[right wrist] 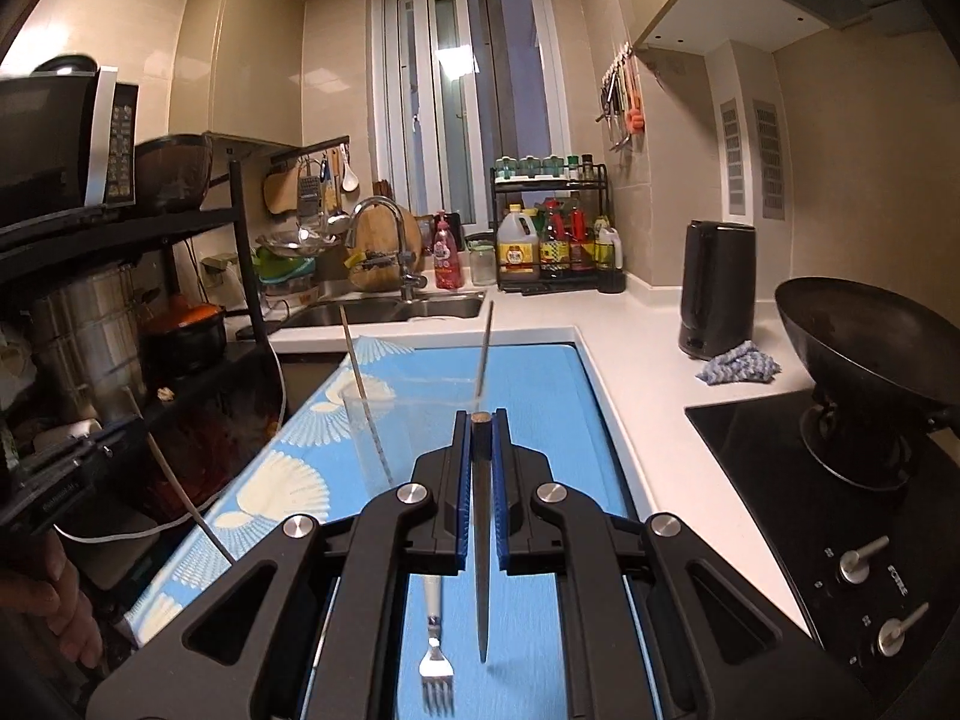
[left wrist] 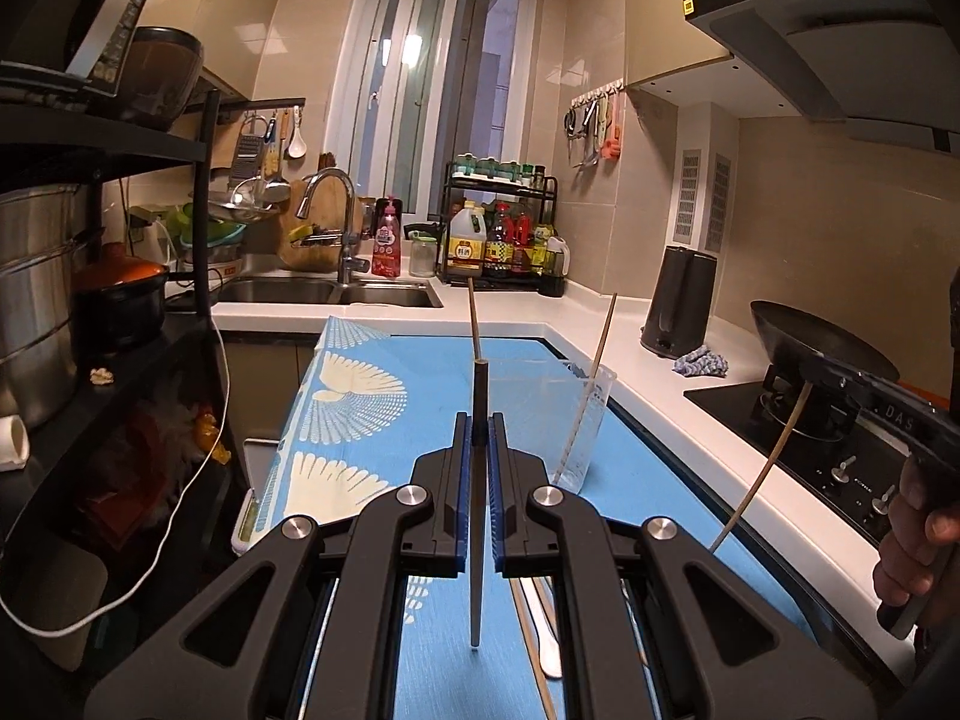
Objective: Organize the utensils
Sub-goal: 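Lift both held chopsticks and carry them above the clear container, then lower the chopsticks into the container and open the left tool while the right tool holds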
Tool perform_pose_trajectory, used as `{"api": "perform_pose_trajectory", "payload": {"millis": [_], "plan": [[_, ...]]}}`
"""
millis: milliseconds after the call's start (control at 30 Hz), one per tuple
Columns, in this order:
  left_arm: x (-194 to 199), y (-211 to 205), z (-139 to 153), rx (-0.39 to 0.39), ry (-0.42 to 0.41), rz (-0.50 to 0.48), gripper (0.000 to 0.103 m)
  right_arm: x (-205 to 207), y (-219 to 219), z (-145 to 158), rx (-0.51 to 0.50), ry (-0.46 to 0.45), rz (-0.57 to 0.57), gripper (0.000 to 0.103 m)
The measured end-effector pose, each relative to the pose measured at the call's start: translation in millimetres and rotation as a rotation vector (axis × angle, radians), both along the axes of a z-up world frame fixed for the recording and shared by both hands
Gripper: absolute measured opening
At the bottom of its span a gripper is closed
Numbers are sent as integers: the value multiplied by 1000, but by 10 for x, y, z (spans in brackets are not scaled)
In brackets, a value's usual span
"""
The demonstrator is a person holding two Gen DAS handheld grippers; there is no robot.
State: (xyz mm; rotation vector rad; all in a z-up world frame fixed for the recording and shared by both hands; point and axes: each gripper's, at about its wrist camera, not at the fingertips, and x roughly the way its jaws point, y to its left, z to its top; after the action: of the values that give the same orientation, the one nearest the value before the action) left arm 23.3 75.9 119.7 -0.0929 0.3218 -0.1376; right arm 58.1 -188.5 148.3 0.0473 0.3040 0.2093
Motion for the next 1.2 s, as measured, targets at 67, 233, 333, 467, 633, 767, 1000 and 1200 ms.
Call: {"api": "perform_pose_trajectory", "payload": {"millis": [67,233,333,467,633,767,1000,1200], "plan": [[80,-14,70,5,-7,-13,5,83,2,112,13,-11,6,7],[321,-52,257,-4,-34,-42,5,306,55,398,38,-57,16,7],[509,-65,410,-23,-61,-55,5,460,68,587,59,-87,20,7],[745,-94,669,-50,-114,-69,5,669,121,892,83,-137,21,7],[1083,-160,998,-66,-185,-79,5,984,210,1219,93,-190,11,7],[1377,-211,1023,-68,-207,-80,5,1257,295,1271,98,-215,-14,7],[1771,-251,431,-69,-115,-83,5,1646,364,792,119,-129,-46,7],[1802,-258,-37,-52,-40,-101,5,1705,364,206,120,-25,-74,7]]}}
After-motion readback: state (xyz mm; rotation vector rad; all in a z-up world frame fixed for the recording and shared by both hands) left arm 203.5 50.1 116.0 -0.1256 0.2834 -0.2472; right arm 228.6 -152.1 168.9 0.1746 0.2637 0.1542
